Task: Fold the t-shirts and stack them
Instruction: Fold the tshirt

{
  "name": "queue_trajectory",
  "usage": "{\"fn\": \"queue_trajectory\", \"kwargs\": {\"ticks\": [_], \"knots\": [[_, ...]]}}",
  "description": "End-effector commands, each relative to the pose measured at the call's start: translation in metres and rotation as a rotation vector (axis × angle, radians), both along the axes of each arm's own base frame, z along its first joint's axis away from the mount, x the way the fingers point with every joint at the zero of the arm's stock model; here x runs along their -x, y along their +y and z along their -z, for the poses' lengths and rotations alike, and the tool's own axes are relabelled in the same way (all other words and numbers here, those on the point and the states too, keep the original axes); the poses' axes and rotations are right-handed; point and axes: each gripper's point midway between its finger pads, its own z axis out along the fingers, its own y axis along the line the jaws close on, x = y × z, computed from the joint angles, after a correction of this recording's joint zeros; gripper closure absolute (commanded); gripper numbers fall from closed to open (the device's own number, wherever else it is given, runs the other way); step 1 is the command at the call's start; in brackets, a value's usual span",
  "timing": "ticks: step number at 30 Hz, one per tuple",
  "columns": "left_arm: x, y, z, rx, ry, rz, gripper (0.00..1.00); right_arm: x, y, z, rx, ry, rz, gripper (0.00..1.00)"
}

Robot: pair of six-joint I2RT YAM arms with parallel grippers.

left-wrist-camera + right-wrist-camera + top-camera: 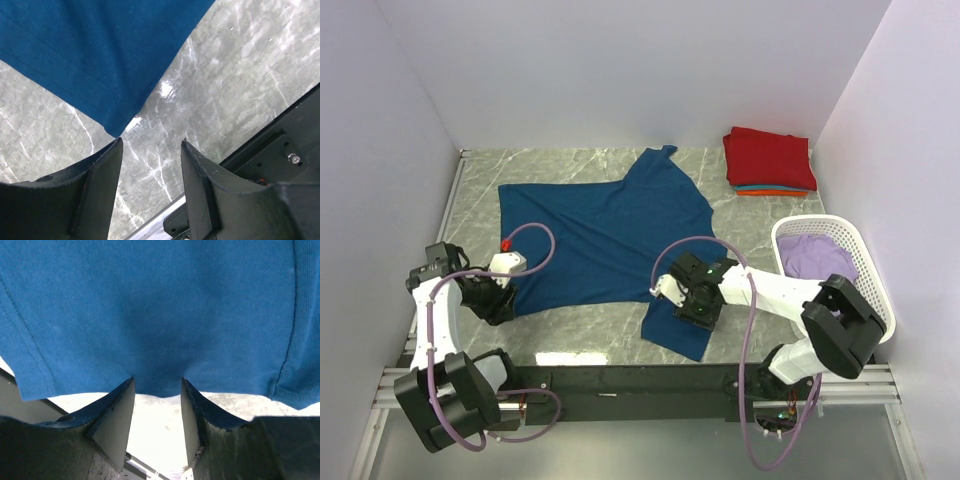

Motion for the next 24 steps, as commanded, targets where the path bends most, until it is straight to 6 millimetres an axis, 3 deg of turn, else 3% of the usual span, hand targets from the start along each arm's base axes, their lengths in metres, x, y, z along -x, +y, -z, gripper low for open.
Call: {"fn": "queue_trajectory", "kwargs": {"ticks": [1,6,9,12,15,21,24], "knots": [[-0.005,0.005,0.002,-0.02,-0.022,0.001,0.44,0.0,-0.001,0.01,0.02,-0.001,0.01,0.51],[0.001,0.01,0.011,-0.058,0.0,0.025,0.44,-0.003,-0.002,0.014,0.051,0.007,0.026,0.55],[0.004,0.013,0.017,-0.076,0.018,0.042,0.44,-0.001,-0.004,0.015,0.074,0.029,0.025,0.65],[0.001,0.017,0.018,-0.09,0.022,0.045,0.46,-0.002,-0.003,0.015,0.082,0.034,0.027,0.88],[-0.006,0.026,0.017,-0.13,0.012,0.05,0.51,0.0,-0.002,0.009,0.074,0.045,0.026,1.0],[-0.011,0.047,0.019,-0.253,-0.006,0.144,0.57,0.003,0.005,-0.009,0.035,0.063,0.02,1.0],[-0.008,0.046,0.02,-0.263,-0.016,0.237,0.55,0.006,0.004,-0.016,0.02,0.064,0.013,1.0]]}}
